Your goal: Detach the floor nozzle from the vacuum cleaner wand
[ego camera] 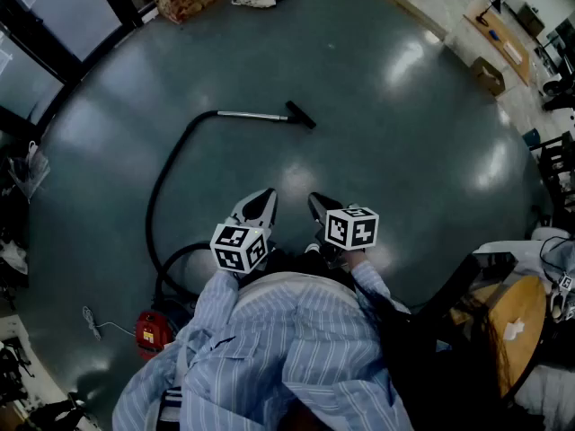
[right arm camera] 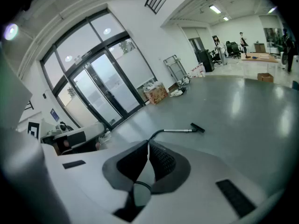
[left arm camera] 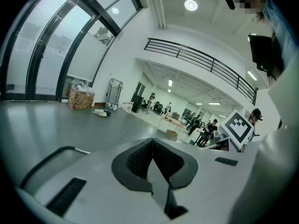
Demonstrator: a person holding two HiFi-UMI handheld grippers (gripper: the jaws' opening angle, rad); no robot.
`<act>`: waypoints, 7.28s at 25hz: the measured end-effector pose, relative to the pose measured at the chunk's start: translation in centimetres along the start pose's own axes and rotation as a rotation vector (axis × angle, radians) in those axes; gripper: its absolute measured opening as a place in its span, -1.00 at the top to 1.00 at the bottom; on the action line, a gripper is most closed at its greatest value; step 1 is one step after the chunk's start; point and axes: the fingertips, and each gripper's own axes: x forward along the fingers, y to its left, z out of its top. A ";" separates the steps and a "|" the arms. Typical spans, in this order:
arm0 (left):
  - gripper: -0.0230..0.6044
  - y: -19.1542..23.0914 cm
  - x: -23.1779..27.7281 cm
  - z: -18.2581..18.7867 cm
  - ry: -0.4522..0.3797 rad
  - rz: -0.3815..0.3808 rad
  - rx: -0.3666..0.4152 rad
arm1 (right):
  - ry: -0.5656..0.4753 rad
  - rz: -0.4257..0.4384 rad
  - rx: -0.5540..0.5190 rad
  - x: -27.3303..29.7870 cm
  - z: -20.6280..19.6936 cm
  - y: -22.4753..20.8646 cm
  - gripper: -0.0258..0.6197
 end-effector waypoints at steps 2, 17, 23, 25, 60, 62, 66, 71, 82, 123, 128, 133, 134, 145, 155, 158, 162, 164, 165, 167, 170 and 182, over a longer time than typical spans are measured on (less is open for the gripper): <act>0.91 -0.9 0.2 -0.3 0.009 -0.012 0.011 | -0.008 0.004 0.005 -0.6 -0.1 -0.2 0.86; 0.91 -4.6 1.4 -1.9 0.051 -0.014 0.038 | -0.045 0.027 0.111 -3.2 -1.0 -3.3 0.86; 0.91 -5.1 1.6 -2.3 0.057 -0.005 0.024 | -0.051 0.025 0.112 -3.8 -1.1 -4.1 0.86; 0.91 -5.4 1.7 -2.5 0.059 -0.007 0.021 | -0.057 0.023 0.113 -4.1 -1.1 -4.4 0.86; 0.91 -7.8 5.7 -4.3 0.066 0.111 -0.036 | 0.006 0.064 0.154 -5.5 -1.5 -12.9 0.86; 0.91 -6.8 6.3 -4.0 0.068 0.104 -0.046 | 0.007 0.063 0.153 -4.6 -0.8 -12.8 0.86; 0.91 -4.5 7.9 -2.8 0.072 0.079 -0.050 | 0.005 0.042 0.146 -2.6 0.9 -12.9 0.86; 0.91 -0.2 10.3 -0.1 0.092 0.033 -0.055 | 0.001 0.013 0.155 1.2 4.3 -12.4 0.86; 0.91 12.2 14.3 7.7 0.153 -0.047 0.008 | 0.004 -0.043 0.189 13.0 13.2 -8.4 0.86; 0.91 22.8 43.2 15.5 0.228 0.056 -0.124 | 0.157 0.046 0.175 28.6 34.3 -26.9 0.86; 0.91 22.9 46.1 14.7 0.273 0.045 -0.160 | 0.192 0.041 0.197 29.5 33.0 -29.4 0.86; 0.90 25.0 49.5 13.0 0.373 0.026 -0.041 | 0.214 -0.010 0.163 32.6 32.2 -32.5 0.85; 0.91 26.0 50.2 12.1 0.399 0.033 -0.010 | 0.206 -0.012 0.154 33.5 32.2 -33.1 0.85; 0.91 39.6 61.7 -1.5 0.638 0.015 0.188 | 0.319 -0.031 0.060 46.5 27.6 -42.1 0.35; 0.53 48.1 71.1 -12.8 0.775 -0.184 0.129 | 0.521 -0.149 0.016 59.9 16.1 -50.8 0.23; 0.42 49.8 72.2 -18.2 0.872 -0.274 0.241 | 0.582 -0.152 -0.036 63.6 12.7 -53.3 0.22; 0.37 53.2 73.0 -25.0 0.993 -0.326 0.444 | 0.644 -0.151 -0.153 67.5 9.0 -56.8 0.14; 0.36 55.1 73.7 -27.9 1.027 -0.321 0.524 | 0.680 -0.154 -0.206 69.3 6.9 -58.7 0.11; 0.36 56.1 74.2 -29.4 1.041 -0.316 0.555 | 0.703 -0.156 -0.234 70.2 5.8 -59.7 0.10; 0.36 57.6 75.1 -32.5 1.067 -0.312 0.599 | 0.751 -0.164 -0.298 71.9 3.4 -61.8 0.09; 0.36 58.8 76.0 -37.0 1.116 -0.337 0.678 | 0.802 -0.178 -0.383 73.8 0.5 -64.3 0.09; 0.36 59.6 78.7 -44.2 1.221 -0.405 0.979 | 0.812 -0.236 -0.357 75.3 -2.5 -67.2 0.10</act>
